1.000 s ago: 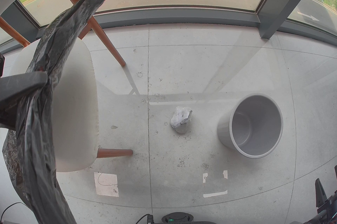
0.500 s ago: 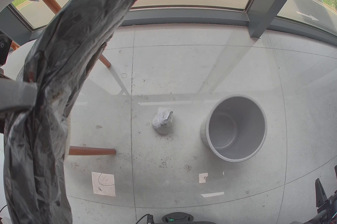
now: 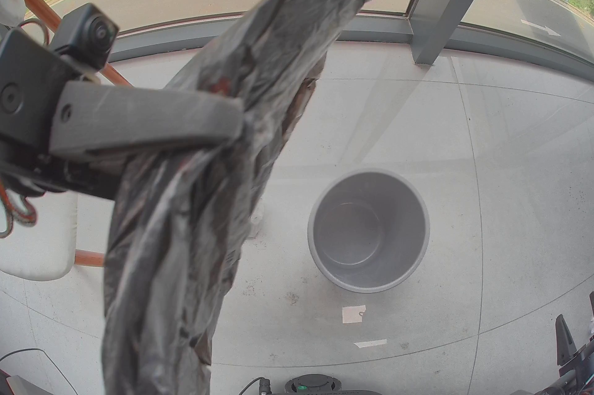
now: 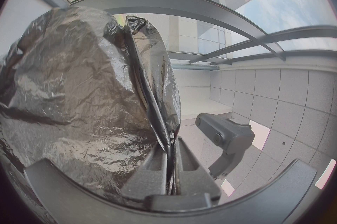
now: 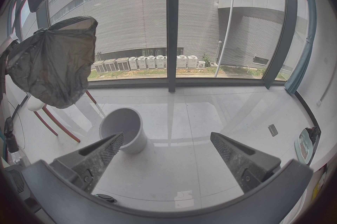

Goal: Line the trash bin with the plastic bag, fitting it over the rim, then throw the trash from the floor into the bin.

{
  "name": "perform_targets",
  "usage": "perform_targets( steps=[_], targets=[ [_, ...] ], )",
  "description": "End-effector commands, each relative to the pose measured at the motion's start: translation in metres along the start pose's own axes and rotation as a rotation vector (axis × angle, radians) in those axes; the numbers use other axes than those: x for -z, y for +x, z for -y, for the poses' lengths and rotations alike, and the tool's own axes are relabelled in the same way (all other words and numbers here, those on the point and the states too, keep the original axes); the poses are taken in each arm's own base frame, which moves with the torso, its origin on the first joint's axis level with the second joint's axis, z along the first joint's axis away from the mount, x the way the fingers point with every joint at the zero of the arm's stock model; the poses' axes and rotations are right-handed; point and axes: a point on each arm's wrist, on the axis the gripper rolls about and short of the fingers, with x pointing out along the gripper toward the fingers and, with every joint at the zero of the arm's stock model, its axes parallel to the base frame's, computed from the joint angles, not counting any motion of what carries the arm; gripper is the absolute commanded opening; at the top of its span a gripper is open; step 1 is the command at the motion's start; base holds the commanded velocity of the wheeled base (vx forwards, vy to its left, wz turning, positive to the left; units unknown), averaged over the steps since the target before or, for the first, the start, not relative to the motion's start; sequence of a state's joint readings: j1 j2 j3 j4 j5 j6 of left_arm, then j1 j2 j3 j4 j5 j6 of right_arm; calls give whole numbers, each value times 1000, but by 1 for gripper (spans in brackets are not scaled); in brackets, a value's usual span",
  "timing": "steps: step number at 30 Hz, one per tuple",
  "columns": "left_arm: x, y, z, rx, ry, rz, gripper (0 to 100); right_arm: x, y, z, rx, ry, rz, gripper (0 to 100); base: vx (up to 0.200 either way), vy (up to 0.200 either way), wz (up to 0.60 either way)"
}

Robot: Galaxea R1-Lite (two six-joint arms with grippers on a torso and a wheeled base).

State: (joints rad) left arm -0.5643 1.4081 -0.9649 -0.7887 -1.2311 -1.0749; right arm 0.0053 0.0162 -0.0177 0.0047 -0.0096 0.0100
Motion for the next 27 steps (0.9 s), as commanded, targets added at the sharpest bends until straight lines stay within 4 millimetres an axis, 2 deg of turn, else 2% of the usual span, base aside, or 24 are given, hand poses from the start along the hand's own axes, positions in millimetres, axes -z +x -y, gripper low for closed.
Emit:
perform_targets(
  steps=[1,5,13,23,27],
  targets=[
    [-13,11,-44,-9,-105,3,0,5,1,0,-1,2,-9,100,0,0,0],
    [-14,12,-43,3,-140,14,0,5,1,0,-1,4,-9,100,0,0,0],
    [-8,13,-60,-5,-171,8,0,5,1,0,0,4,-9,100,0,0,0],
    [-10,16,-103,-3,-155,9,0,5,1,0,0,5,-9,100,0,0,0],
    [-11,10,-115,-16,-138,31,0,5,1,0,0,5,-9,100,0,0,0]
  ],
)
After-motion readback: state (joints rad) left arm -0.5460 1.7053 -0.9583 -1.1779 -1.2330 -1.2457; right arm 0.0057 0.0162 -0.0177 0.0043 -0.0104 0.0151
